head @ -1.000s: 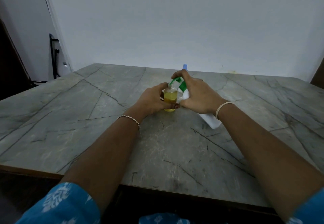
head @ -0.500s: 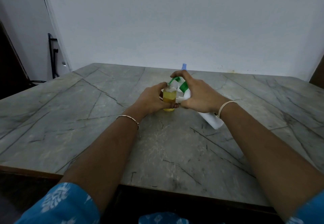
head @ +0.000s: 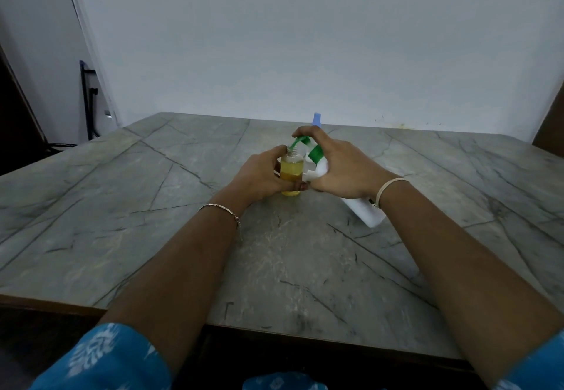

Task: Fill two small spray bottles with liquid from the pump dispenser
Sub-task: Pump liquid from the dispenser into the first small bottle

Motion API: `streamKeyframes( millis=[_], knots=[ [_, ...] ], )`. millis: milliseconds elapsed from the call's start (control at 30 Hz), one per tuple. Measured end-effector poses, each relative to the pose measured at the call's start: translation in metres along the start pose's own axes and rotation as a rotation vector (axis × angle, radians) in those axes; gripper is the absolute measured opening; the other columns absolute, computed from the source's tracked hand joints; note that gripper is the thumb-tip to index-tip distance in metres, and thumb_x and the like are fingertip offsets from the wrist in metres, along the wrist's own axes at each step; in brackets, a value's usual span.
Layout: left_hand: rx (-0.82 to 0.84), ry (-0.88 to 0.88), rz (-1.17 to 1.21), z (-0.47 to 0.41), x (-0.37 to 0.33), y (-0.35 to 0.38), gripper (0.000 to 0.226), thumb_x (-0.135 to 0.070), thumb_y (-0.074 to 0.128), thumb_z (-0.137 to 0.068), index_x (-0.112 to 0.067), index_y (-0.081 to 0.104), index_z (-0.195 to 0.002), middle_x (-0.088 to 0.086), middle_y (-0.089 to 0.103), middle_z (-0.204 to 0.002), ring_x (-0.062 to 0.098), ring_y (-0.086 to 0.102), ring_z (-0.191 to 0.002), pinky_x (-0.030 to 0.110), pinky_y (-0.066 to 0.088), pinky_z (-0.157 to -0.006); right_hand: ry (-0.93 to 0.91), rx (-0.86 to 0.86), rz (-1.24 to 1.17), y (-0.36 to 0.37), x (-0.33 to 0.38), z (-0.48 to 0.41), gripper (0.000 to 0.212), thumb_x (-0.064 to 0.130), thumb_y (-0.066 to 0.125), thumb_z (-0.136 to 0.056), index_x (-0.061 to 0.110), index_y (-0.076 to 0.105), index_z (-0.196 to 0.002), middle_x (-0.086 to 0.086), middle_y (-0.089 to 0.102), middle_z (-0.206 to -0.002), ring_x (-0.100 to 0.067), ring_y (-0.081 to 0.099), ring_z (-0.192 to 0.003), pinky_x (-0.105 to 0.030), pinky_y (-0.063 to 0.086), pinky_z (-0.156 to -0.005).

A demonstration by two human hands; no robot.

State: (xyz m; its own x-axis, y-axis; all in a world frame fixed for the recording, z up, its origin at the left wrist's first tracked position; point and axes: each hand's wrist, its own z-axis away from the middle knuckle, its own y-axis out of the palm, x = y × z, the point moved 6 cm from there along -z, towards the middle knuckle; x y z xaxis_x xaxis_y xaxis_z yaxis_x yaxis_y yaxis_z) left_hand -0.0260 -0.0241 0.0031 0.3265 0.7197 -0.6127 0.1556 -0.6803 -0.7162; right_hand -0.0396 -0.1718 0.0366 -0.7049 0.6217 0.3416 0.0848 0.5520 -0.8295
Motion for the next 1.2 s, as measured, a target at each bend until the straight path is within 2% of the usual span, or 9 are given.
streamKeyframes(
  millis=[100,167,267,400,633,700,833,1000,1200],
  knots=[
    [-0.007,0.009,0.005,0.000,0.000,0.000,0.066,-0.043,0.086,-0.063,-0.022,0.056,-0.117,0.001,0.070,-0.102,0.017,0.067,-0.089,0.032,0.052,-0.081,-0.039,0.009,0.116,0.000,0.002,0.001,0.085,0.026,0.071,-0.076,0.041,0.024,-0.146,-0.003,0.060,-0.090,-0.014,0.055,-0.072,-0.022,0.039,-0.061],
    [-0.011,0.011,-0.011,0.000,-0.001,0.000,0.063,-0.042,0.085,-0.065,-0.019,0.056,-0.116,0.003,0.070,-0.103,0.019,0.066,-0.090,0.031,0.050,-0.078,-0.068,-0.006,0.183,0.000,0.004,-0.001,0.086,0.030,0.070,-0.076,0.042,0.023,-0.147,-0.002,0.058,-0.086,-0.017,0.054,-0.075,-0.024,0.038,-0.064],
    [-0.009,0.016,-0.024,0.001,-0.003,-0.001,0.064,-0.041,0.084,-0.067,-0.018,0.056,-0.119,0.003,0.069,-0.105,0.019,0.065,-0.090,0.032,0.050,-0.080,-0.076,-0.013,0.175,0.002,0.002,-0.004,0.078,0.031,0.073,-0.074,0.035,0.032,-0.140,-0.002,0.059,-0.092,-0.017,0.054,-0.077,-0.027,0.041,-0.069],
    [-0.006,0.012,-0.021,0.002,-0.003,-0.001,0.071,-0.041,0.084,-0.066,-0.019,0.053,-0.126,0.003,0.068,-0.110,0.018,0.065,-0.093,0.032,0.051,-0.085,-0.075,-0.030,0.152,0.003,0.001,-0.009,0.071,0.031,0.076,-0.070,0.034,0.034,-0.128,-0.006,0.063,-0.097,-0.017,0.058,-0.075,-0.035,0.053,-0.070],
    [0.004,-0.020,-0.016,0.003,-0.004,-0.001,0.079,-0.037,0.086,-0.066,-0.019,0.049,-0.133,0.005,0.067,-0.116,0.020,0.064,-0.098,0.037,0.050,-0.093,-0.058,-0.086,0.142,0.005,0.001,-0.016,0.060,0.030,0.071,-0.067,0.031,0.036,-0.117,-0.006,0.062,-0.096,-0.022,0.057,-0.077,-0.044,0.055,-0.072],
    [0.007,-0.024,-0.015,0.004,-0.004,-0.001,0.079,-0.037,0.086,-0.066,-0.019,0.049,-0.133,0.005,0.067,-0.116,0.020,0.064,-0.099,0.037,0.050,-0.093,-0.054,-0.092,0.156,0.005,0.001,-0.016,0.060,0.030,0.070,-0.067,0.032,0.036,-0.117,-0.006,0.062,-0.096,-0.022,0.056,-0.077,-0.043,0.055,-0.071],
    [0.010,-0.036,-0.009,0.003,-0.004,0.000,0.082,-0.036,0.085,-0.066,-0.018,0.046,-0.136,0.002,0.065,-0.114,0.021,0.063,-0.101,0.038,0.050,-0.095,-0.055,-0.068,0.142,0.003,0.000,-0.012,0.064,0.029,0.072,-0.071,0.033,0.037,-0.125,-0.004,0.063,-0.100,-0.018,0.054,-0.076,-0.033,0.048,-0.068],
    [0.002,-0.028,-0.013,0.003,-0.003,0.000,0.082,-0.038,0.086,-0.065,-0.018,0.048,-0.135,0.005,0.067,-0.116,0.022,0.065,-0.100,0.040,0.050,-0.094,-0.076,-0.018,0.104,0.001,0.003,-0.007,0.078,0.030,0.074,-0.075,0.035,0.034,-0.141,0.000,0.062,-0.103,-0.017,0.057,-0.084,-0.026,0.044,-0.076],
    [-0.004,-0.025,-0.015,0.002,-0.001,0.000,0.077,-0.040,0.086,-0.064,-0.020,0.052,-0.129,0.004,0.069,-0.111,0.020,0.066,-0.095,0.039,0.052,-0.091,-0.032,-0.047,0.202,0.004,0.003,-0.009,0.066,0.026,0.070,-0.071,0.034,0.035,-0.126,-0.006,0.061,-0.083,-0.021,0.055,-0.073,-0.040,0.053,-0.069]
  ],
)
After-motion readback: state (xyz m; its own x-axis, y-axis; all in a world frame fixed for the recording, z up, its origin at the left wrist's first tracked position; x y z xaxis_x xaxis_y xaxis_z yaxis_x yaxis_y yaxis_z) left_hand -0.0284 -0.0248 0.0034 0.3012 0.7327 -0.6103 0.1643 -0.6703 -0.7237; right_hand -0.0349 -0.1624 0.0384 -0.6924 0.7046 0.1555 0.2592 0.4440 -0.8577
